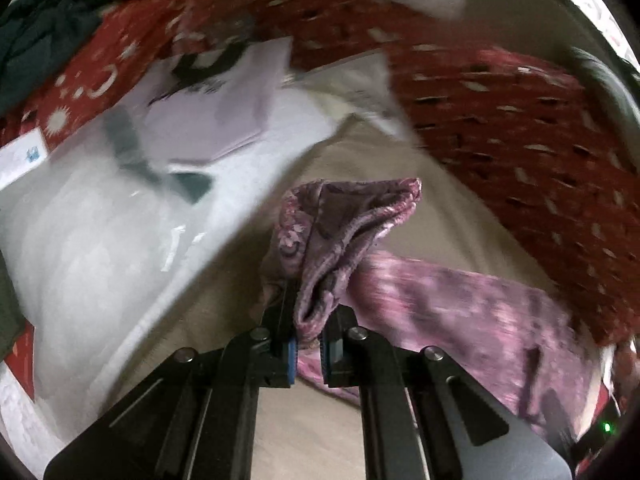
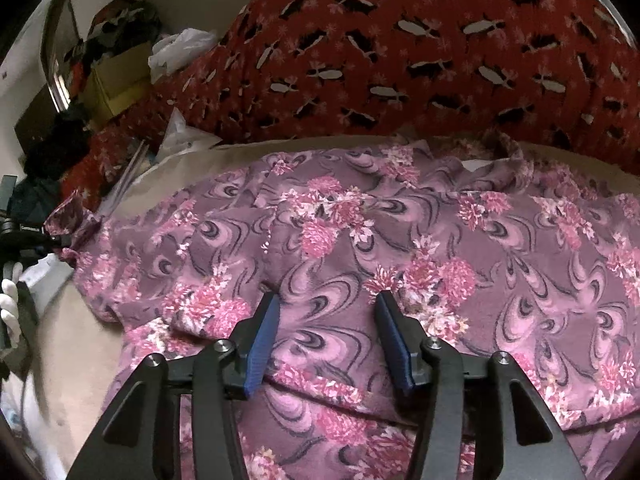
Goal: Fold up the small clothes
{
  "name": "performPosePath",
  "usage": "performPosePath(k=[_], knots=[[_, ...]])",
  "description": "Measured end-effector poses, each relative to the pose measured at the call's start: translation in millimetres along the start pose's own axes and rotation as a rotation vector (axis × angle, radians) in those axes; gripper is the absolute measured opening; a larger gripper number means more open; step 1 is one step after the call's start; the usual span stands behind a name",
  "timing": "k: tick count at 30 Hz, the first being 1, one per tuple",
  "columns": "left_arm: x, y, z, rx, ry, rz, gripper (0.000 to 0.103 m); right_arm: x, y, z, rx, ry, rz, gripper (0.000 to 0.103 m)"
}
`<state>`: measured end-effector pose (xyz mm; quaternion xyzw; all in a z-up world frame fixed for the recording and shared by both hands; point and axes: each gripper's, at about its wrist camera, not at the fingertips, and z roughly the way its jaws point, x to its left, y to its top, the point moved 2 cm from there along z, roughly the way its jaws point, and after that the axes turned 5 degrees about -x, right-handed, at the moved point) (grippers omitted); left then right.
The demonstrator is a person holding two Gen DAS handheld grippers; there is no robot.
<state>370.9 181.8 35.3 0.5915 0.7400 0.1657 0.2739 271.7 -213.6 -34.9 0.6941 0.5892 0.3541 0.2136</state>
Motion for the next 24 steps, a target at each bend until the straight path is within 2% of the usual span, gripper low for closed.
performPosePath(k=[3,6,9,16,18,20,22,24], knots=[[-38.1,1.2,-24.9,-0.025,-0.056,0.059,0.006,-14.4,3.0,-11.6,0.007,0.015,0.076,0.052],[-70.4,0.1,-44.8,-0.042,-0.104,0.093,0.006,-30.7,3.5,-28.7,-0.015,-0.038,0.111,0.052],[-111.6,-4.5,-62.5,-0.056,-0.164,0.137,0.006,-59.3,3.4,-51.1,-0.024,-0.129,0.128,0.061],[-207.2,-30.0,-82.5,-0.023,-0.296,0.211,0.006,-137.7,-16.7,-95.8,-0.014,-0.361,0.156,0.068],[-235.8,-40.3,-84.4,-0.007,-0.331,0.232,0.006,-155.6,-31.7,-99.7,0.014,-0.371,0.154,0.068],[-259.5,-52.3,-84.7,0.015,-0.36,0.245,0.006,-157.2,-41.5,-104.2,-0.015,-0.333,0.111,0.069],[-283.8,-67.3,-80.0,0.047,-0.38,0.262,0.006,-152.0,-47.2,-104.6,-0.033,-0.324,0.068,0.076],[-306.4,-87.5,-68.7,0.091,-0.387,0.286,0.006,-144.1,-47.7,-97.5,-0.008,-0.321,0.017,0.092]])
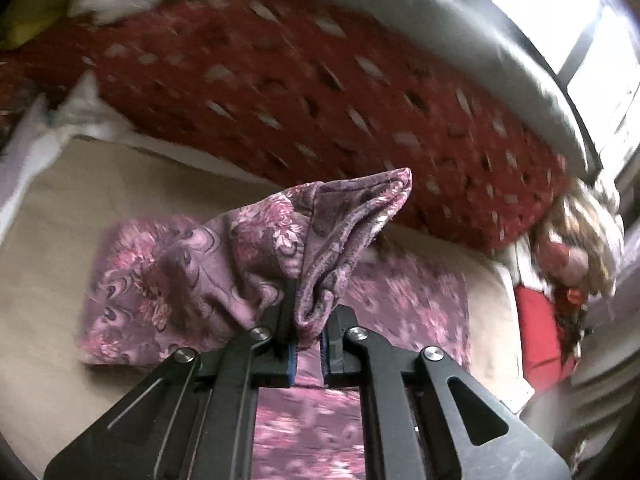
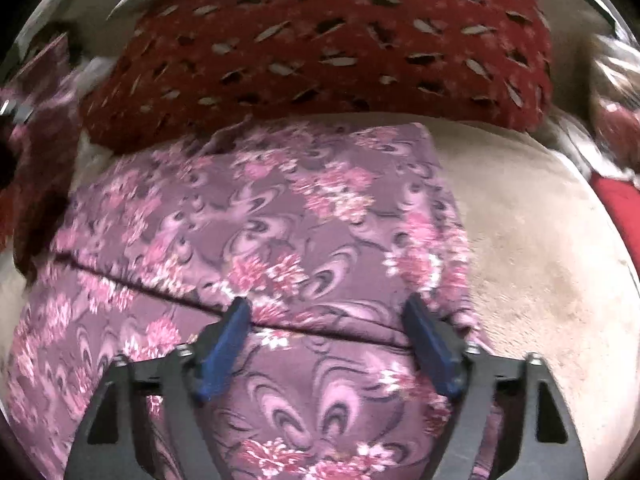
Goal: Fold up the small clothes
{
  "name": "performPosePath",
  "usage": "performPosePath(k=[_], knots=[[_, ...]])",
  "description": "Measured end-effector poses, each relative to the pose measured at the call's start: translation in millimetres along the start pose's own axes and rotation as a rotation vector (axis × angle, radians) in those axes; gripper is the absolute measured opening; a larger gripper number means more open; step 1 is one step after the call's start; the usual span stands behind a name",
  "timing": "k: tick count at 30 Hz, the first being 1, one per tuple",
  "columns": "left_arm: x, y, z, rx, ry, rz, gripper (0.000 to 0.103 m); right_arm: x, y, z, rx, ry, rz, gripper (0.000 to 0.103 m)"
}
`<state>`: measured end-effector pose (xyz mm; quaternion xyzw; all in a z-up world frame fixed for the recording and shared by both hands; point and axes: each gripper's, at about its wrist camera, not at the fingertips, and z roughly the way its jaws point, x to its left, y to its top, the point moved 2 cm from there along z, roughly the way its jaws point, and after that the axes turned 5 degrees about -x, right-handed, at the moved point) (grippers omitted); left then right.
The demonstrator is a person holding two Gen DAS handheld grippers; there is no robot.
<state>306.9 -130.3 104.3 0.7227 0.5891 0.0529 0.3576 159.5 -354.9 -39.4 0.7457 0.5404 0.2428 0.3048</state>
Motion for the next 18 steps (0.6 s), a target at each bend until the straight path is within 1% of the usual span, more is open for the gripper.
performPosePath(k=[2,3,5,7,8,9,10,12,13,14,15,16,17,18], knots=[[-19.3,-19.0,28.6,0.07,-0.016,0.011,0.006,9.9,-1.1,5.5,0.018,-0.024,-0.06,0.097],[-26.2,-30.6,44.9,0.107,-0.011,0.017,0.006,13.8,-1.5,7.2,0.021,-0.039,-0.084,0.099],[-31.2,-51.7,72.6,0.168,0.005,0.016,0.007,12.9,-2.2,8.7,0.022,-0.036,-0.081,0.1],[-26.3,-70.4,102.9,0.242,0.021,-0.027,0.007,9.4,-2.7,9.8,0.026,-0.013,-0.06,0.101],[-22.2,-75.2,110.7,0.258,0.021,-0.049,0.008,9.1,-3.1,10.6,0.03,-0.007,-0.059,0.102],[-17.7,-78.2,112.4,0.251,0.014,-0.071,0.01,9.4,-4.2,11.0,0.032,-0.005,-0.062,0.103],[-14.1,-78.8,105.2,0.229,-0.015,-0.103,0.01,9.8,-4.6,11.6,0.032,-0.007,-0.065,0.103],[-8.2,-77.9,89.5,0.223,-0.064,-0.136,0.012,7.0,-6.1,12.2,0.031,-0.004,-0.063,0.103],[-2.2,-78.5,76.2,0.21,-0.108,-0.169,0.016,6.9,-6.7,12.6,0.029,-0.002,-0.061,0.103],[6.7,-80.6,59.7,0.18,-0.146,-0.205,0.02,6.6,-6.6,12.5,0.031,0.0,-0.062,0.103],[15.9,-83.6,46.4,0.156,-0.153,-0.229,0.038,6.3,-5.5,12.1,0.043,0.005,-0.069,0.103],[32.2,-88.9,29.8,0.121,-0.134,-0.272,0.058,5.7,-3.6,10.7,0.053,0.01,-0.073,0.102],[46.5,-94.4,19.5,0.088,-0.118,-0.319,0.062,5.8,-1.3,8.7,0.058,0.007,-0.068,0.1],[64.2,-101.4,11.3,0.055,-0.108,-0.38,0.063,3.9,3.2,1.3,0.051,0.009,-0.035,0.098]])
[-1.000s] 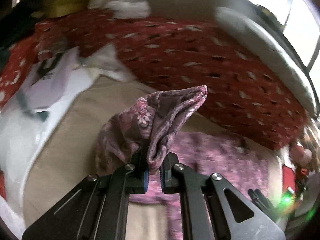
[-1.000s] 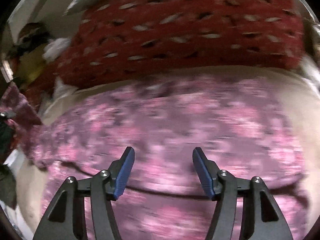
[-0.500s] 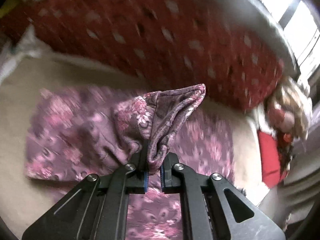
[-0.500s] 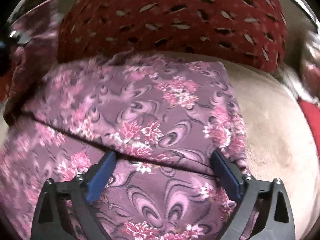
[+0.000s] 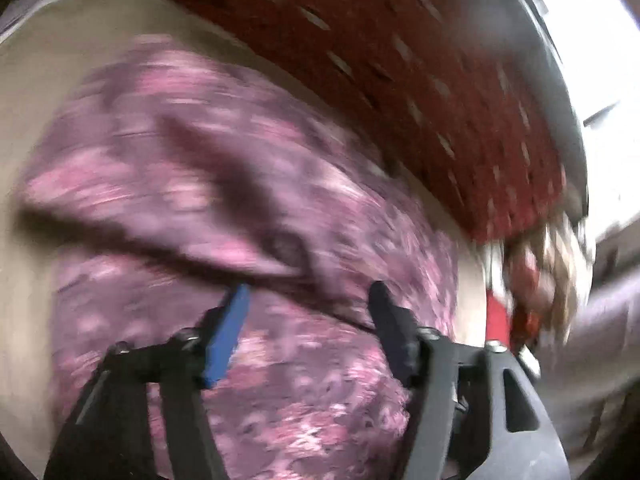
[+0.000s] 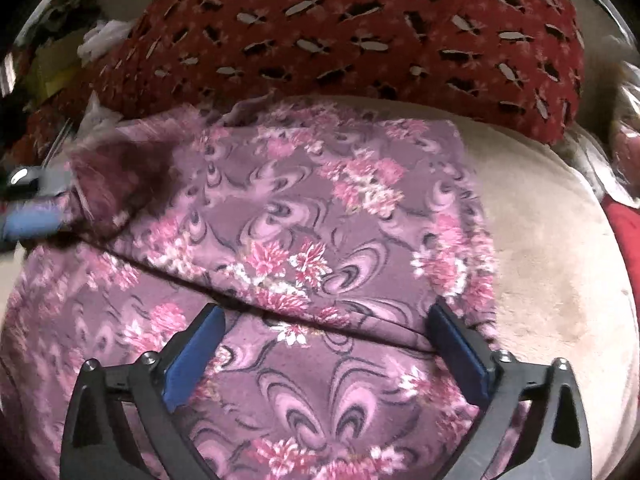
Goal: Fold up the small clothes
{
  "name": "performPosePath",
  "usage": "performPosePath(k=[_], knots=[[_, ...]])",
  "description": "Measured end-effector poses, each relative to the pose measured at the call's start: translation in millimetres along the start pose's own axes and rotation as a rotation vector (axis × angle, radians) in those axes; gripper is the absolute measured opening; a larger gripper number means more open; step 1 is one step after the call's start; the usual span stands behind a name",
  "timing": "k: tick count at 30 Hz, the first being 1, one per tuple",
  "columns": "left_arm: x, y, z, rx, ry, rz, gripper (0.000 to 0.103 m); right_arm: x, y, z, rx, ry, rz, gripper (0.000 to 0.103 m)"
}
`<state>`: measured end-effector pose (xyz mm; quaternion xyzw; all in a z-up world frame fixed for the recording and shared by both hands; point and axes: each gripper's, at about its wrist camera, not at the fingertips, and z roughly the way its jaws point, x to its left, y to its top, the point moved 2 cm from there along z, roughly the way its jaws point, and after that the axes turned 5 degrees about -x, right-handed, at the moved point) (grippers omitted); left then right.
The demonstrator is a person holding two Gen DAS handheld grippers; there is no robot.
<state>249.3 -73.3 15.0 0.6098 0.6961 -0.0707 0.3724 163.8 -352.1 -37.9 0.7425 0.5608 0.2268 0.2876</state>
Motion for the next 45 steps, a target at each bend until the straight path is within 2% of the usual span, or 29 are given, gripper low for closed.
performPosePath(k=[4,7,10,11,13,14,15,17,21,25,30,34,37,42,45], knots=[[43.7,1.7,7.2,0.002,0.023,-0.133,0.063,2.4,21.0,-24.3,-0.094,0.095,0.151,0.099],[51.5,8.5,12.1,-0.006,-0.002,-0.155,0.063,15.3,36.9,-12.7,-0.06,0.188,0.232,0.099],[47.1,12.1,9.7,-0.031,0.028,-0.111,0.063,31.4,45.5,11.1,-0.008,0.248,0.294,0.094],[47.5,12.3,10.5,-0.024,0.026,-0.108,0.063,38.8,48.0,20.4,0.008,0.286,0.32,0.085],[49.2,13.5,12.8,-0.025,0.028,-0.102,0.063,49.2,50.8,33.7,0.036,0.344,0.347,0.058],[49.0,13.9,13.3,-0.028,0.031,-0.098,0.063,55.5,51.3,40.6,0.055,0.37,0.346,0.033],[48.1,14.3,13.4,-0.03,0.036,-0.093,0.063,60.6,50.9,42.1,0.064,0.37,0.338,0.015],[47.7,16.2,16.6,-0.027,0.045,-0.081,0.063,63.2,51.9,39.9,0.044,0.37,0.32,0.01],[42.9,16.4,21.4,-0.028,0.059,-0.069,0.063,34.6,65.2,5.2,-0.107,0.372,0.328,0.005],[43.7,13.9,20.4,-0.029,0.067,-0.069,0.063,-6.8,72.6,-14.9,-0.181,0.299,0.345,0.005],[44.7,11.0,20.1,-0.029,0.078,-0.061,0.063,-71.4,57.0,-9.0,-0.171,0.162,0.425,0.005],[43.1,11.1,22.6,-0.028,0.085,-0.053,0.063,-109.7,29.2,12.8,-0.099,0.078,0.495,0.002],[42.6,11.8,23.3,-0.028,0.085,-0.053,0.063,-121.6,17.9,18.3,-0.088,0.099,0.525,0.002],[35.1,9.4,21.4,-0.029,0.097,-0.03,0.063,-123.0,26.3,7.4,-0.117,0.135,0.562,0.004],[7.8,-5.1,17.2,-0.011,0.024,0.036,0.064,-130.1,31.9,-3.4,-0.168,0.149,0.638,0.012]])
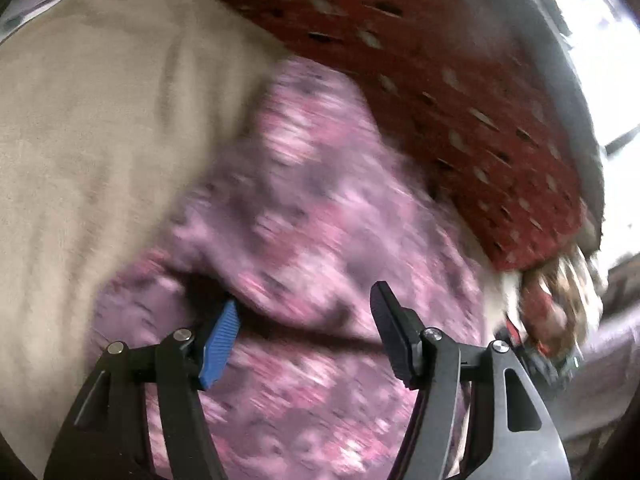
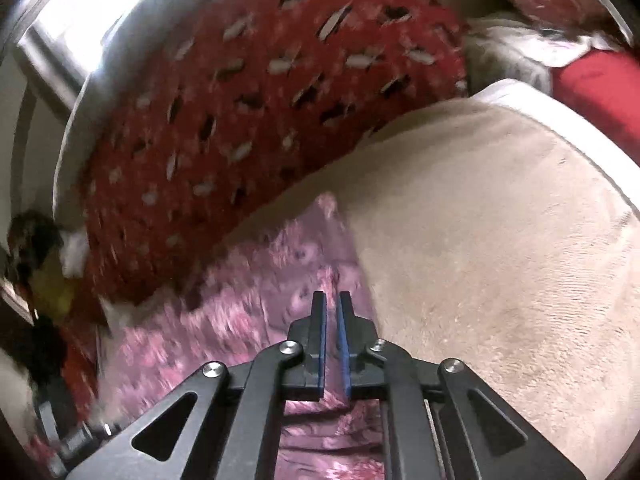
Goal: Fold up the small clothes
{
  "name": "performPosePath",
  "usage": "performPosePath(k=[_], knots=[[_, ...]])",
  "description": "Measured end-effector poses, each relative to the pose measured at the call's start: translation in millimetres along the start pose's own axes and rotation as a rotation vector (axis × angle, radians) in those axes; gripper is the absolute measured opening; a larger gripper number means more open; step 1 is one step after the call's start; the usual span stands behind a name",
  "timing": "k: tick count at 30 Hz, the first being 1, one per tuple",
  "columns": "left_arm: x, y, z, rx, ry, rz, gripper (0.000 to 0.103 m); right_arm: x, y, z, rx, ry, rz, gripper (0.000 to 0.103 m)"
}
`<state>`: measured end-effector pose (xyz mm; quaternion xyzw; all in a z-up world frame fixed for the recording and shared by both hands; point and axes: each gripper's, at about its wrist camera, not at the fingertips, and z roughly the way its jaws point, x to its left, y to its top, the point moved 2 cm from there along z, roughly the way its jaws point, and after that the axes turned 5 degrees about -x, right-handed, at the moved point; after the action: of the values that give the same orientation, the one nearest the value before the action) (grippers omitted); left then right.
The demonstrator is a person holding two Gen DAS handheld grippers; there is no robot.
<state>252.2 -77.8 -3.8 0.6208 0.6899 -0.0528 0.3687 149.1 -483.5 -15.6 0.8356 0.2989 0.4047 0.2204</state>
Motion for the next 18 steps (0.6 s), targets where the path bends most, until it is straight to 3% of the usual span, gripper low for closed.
performPosePath(k=[1,2,3,4,5,7,8,9,11,12,13,15,18], knots=[[-8.7,-3.4,-0.9,0.003,-0.015,0.03,0.064,0.1,0.2,-0.1,0.002,0.032,0.016,0.015],[-20.0,-6.5,-2.7,-0.002,-0.026,0.072,0.064,1.5,-1.4,3.4,0.021,0.043,0.017,0.026],[-29.0,-7.3,-5.5,-0.022,-0.025,0.114,0.064,4.0,-6.0,8.9,0.046,0.024,0.001,0.036],[-32.2,-4.3,-8.2,-0.05,-0.01,0.139,0.064,6.1,-10.2,13.3,0.068,0.001,-0.019,0.038],[-31.0,-0.1,-9.4,-0.073,0.016,0.148,0.064,9.7,-16.9,20.2,0.106,-0.018,-0.049,0.038],[-20.2,9.7,-6.2,-0.1,0.089,0.132,0.064,17.8,-25.6,24.2,0.127,-0.032,-0.12,0.019],[-10.3,14.6,0.0,-0.091,0.139,0.111,0.064,24.0,-26.2,20.8,0.101,-0.03,-0.178,0.004],[-0.9,16.8,7.2,-0.067,0.192,0.094,0.064,26.6,-24.5,16.1,0.074,-0.005,-0.198,0.004],[12.6,16.5,25.1,0.006,0.217,0.065,0.063,20.9,-17.7,5.5,0.005,0.021,-0.154,0.004],[11.0,16.3,29.1,0.007,0.233,0.08,0.064,16.4,-16.5,4.1,-0.008,0.025,-0.13,0.004],[5.4,16.2,29.7,-0.008,0.256,0.11,0.064,8.0,-18.5,10.0,0.01,0.002,-0.111,0.004],[-6.9,12.1,34.2,-0.02,0.311,0.195,0.065,-1.5,-28.6,29.6,0.125,-0.055,-0.121,0.005],[-10.3,10.6,36.3,-0.032,0.32,0.213,0.065,2.5,-24.3,8.7,0.073,-0.085,-0.128,0.014]])
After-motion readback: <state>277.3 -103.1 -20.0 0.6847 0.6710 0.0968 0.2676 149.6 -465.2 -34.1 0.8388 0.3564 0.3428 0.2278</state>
